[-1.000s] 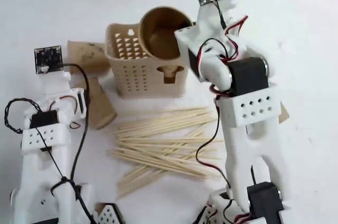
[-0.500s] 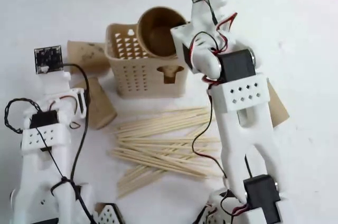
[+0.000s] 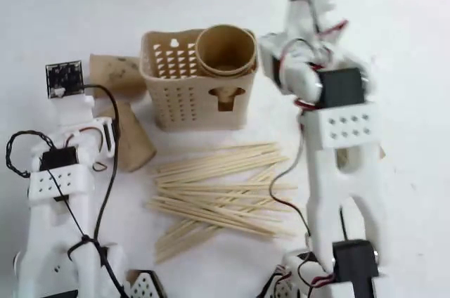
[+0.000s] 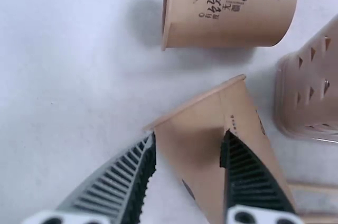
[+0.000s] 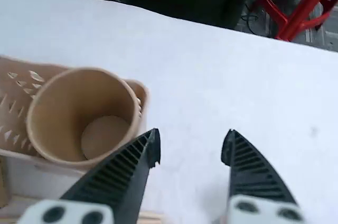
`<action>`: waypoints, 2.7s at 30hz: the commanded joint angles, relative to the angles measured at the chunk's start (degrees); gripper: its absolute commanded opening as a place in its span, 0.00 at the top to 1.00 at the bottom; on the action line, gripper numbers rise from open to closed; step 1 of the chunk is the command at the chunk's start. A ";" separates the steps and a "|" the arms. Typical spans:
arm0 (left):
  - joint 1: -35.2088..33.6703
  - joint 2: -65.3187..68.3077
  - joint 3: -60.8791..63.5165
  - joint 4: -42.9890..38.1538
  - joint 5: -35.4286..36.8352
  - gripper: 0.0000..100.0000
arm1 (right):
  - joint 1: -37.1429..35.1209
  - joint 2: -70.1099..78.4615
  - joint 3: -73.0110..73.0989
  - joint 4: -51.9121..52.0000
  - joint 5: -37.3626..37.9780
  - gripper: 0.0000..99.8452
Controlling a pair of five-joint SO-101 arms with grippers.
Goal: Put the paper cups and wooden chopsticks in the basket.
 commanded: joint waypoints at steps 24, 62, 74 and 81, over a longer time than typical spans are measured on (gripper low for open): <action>1.63 0.04 0.09 -0.26 0.09 0.79 | 23.96 42.42 -20.13 20.09 0.00 0.75; 2.59 0.04 0.26 -0.26 0.09 0.79 | 24.92 51.38 -25.14 23.34 -9.58 0.76; 2.59 0.04 0.26 -0.26 0.09 0.79 | 28.97 45.32 -25.41 23.34 3.78 0.98; 2.51 0.04 0.26 -0.26 0.09 0.79 | 30.81 32.84 -25.14 23.25 1.41 0.98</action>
